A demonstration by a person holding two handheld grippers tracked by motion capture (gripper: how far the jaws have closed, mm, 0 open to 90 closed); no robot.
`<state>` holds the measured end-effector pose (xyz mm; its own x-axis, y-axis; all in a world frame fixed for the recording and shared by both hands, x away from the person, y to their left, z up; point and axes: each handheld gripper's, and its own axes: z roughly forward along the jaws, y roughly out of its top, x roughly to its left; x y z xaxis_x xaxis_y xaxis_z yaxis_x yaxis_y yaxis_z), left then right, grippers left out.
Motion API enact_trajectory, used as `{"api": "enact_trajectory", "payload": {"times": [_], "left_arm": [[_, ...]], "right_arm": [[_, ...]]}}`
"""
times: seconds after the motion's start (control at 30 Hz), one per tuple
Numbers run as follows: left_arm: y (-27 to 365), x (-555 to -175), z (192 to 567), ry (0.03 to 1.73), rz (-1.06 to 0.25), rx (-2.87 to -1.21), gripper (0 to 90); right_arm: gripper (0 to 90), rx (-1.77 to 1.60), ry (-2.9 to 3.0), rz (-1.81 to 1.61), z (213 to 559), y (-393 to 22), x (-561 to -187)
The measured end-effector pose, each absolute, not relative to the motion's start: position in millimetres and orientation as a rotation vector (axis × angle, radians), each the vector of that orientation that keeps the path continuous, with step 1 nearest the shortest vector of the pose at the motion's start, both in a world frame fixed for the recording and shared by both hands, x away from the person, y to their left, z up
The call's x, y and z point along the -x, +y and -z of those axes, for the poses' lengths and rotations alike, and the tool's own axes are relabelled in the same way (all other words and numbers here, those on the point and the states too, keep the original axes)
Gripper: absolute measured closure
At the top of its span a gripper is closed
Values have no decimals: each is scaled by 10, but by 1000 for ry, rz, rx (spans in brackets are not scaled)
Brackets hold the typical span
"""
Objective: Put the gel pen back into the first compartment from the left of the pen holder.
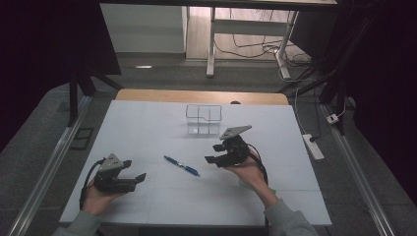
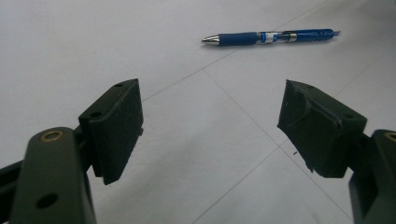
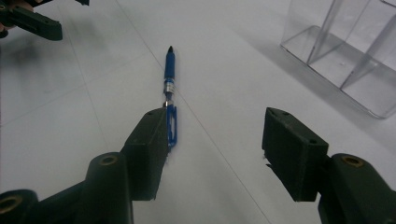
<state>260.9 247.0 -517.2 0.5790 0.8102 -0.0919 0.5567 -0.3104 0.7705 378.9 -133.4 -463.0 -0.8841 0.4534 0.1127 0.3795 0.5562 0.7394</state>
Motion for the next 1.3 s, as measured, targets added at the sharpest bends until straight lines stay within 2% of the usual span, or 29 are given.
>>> {"api": "enact_trajectory", "payload": {"times": [1.3], "left_arm": [[2445,-2602,5133,1062,-399,-2009,211]], "right_arm": [[401,-604,2822,-1177,4703,-410,-3787]]}}
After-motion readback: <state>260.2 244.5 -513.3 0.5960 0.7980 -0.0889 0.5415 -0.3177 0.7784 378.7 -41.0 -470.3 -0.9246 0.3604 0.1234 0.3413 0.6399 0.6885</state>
